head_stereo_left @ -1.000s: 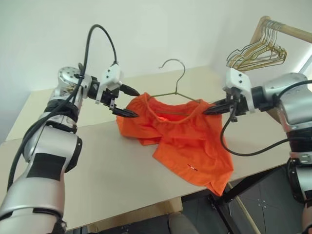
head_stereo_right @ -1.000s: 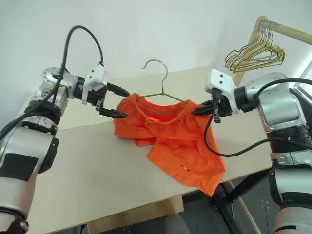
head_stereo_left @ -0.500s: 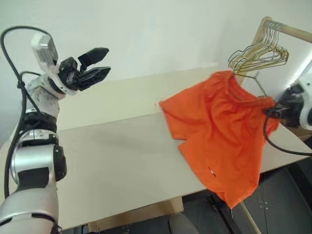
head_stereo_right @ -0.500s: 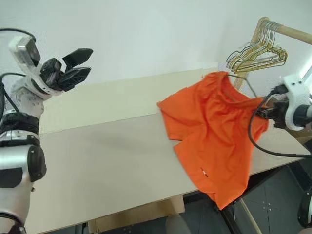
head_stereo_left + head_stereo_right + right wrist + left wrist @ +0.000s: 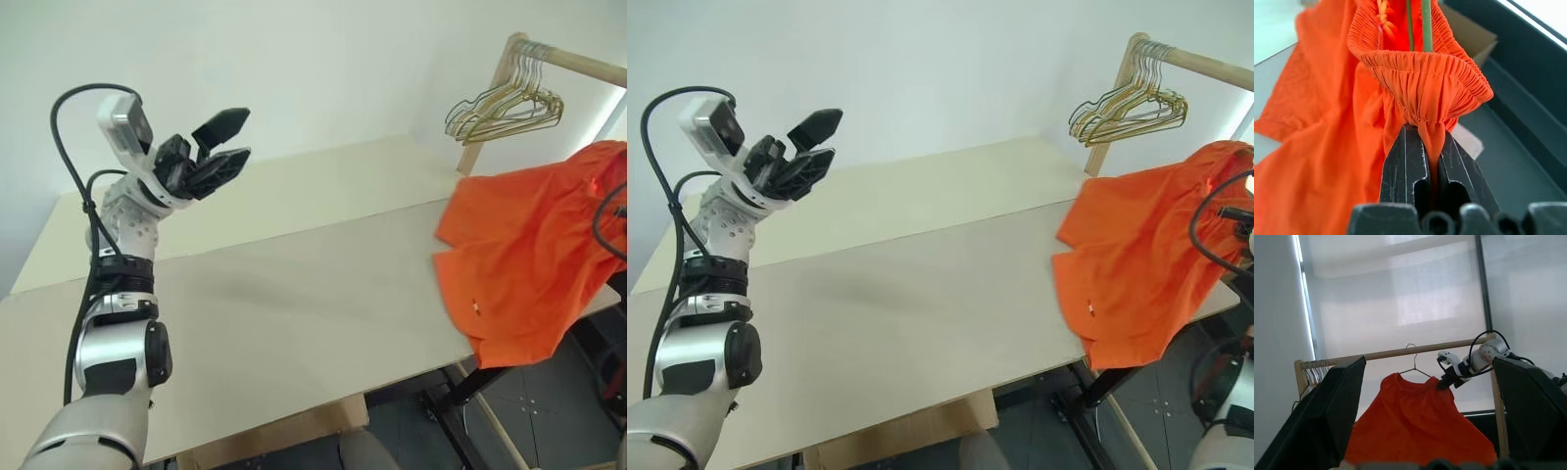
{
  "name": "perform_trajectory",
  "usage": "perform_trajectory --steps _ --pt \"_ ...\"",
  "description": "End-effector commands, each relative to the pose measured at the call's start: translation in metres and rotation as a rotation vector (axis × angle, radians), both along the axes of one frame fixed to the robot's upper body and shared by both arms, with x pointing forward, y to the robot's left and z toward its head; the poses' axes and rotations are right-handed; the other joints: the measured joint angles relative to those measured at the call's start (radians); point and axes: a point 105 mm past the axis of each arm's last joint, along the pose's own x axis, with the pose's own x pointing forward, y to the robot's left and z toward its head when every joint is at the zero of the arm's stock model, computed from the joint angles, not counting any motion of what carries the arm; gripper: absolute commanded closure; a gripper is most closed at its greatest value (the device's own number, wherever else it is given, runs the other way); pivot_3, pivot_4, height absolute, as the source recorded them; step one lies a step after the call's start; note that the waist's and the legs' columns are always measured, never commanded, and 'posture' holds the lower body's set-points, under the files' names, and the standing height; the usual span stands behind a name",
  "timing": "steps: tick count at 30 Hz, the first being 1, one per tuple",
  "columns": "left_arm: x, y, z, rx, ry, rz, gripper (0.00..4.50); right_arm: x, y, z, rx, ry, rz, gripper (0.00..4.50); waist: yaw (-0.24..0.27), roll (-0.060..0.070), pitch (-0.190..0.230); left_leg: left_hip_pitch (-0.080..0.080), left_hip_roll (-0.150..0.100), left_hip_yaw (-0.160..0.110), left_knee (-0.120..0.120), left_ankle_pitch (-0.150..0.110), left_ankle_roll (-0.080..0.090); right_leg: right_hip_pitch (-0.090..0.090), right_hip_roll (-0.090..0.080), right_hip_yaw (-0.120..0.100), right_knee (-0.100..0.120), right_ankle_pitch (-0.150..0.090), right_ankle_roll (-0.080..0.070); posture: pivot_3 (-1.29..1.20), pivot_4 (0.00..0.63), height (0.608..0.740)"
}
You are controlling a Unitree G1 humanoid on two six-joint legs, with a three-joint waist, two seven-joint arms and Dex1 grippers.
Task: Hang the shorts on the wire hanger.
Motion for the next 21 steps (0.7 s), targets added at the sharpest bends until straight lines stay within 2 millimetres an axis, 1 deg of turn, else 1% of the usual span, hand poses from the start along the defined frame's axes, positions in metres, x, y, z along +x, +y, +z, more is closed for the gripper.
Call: perform_trajectory --steps 1,5,10,12,15,18,21 --pt "-0.002 0.001 0.005 0.003 -0.024 0.046 0.04 0.003 -0.007 0.026 -0.074 -0.104 -0.111 4.5 -0.007 0.0 0.0 0.0 0.0 0.0 0.0 0.0 0.0 0.001 0.0 0.001 0.0 0.0 0.0 -0.34 0.0 0.74" --pt "0.002 -0.002 -0.003 0.042 -0.015 0.117 0.04 0.015 -0.011 0.031 -0.1 -0.15 -0.192 4.5 -0.015 0.0 0.0 0.001 0.0 0.001 0.001 0.0 0.0 0.002 0.0 0.001 -0.001 0.0 0.001 -0.32 0.0 0.74" --pt "-0.002 -0.007 -0.009 0.051 -0.009 0.123 0.04 0.031 -0.012 0.034 -0.094 -0.173 -0.194 4.5 -0.023 0.0 0.0 0.0 0.0 0.001 0.0 0.0 0.0 0.002 0.0 0.001 -0.004 0.0 0.001 -0.31 0.0 0.74" --pt "-0.004 -0.009 -0.013 0.065 -0.003 0.137 0.04 0.034 -0.02 0.035 -0.085 -0.189 -0.224 4.5 -0.023 0.0 0.0 0.0 0.0 0.001 0.001 0.0 0.0 0.003 0.0 0.001 -0.005 0.001 0.001 -0.3 0.0 0.74" --pt "-0.006 -0.01 -0.015 0.071 0.003 0.147 0.04 0.039 -0.024 0.034 -0.053 -0.2 -0.223 4.5 -0.021 0.0 0.0 0.002 -0.001 0.001 0.0 0.0 0.001 0.008 0.0 0.0 -0.008 0.001 0.001 -0.29 0.0 0.74" --pt "-0.007 -0.01 -0.017 0.088 0.009 0.159 0.04 0.041 -0.029 0.032 -0.029 -0.213 -0.238 4.5 -0.02 0.0 0.001 0.014 -0.002 0.001 -0.005 -0.001 0.002 0.02 0.0 -0.001 -0.016 0.001 0.002 -0.28 0.0 0.74" --pt "-0.008 -0.011 -0.018 0.101 0.006 0.164 0.04 0.042 -0.032 0.031 0.006 -0.234 -0.251 4.5 -0.02 -0.001 0.001 0.015 -0.003 0.002 -0.007 -0.001 0.002 0.023 0.0 -0.001 -0.018 0.001 0.003 -0.27 0.0 0.74"
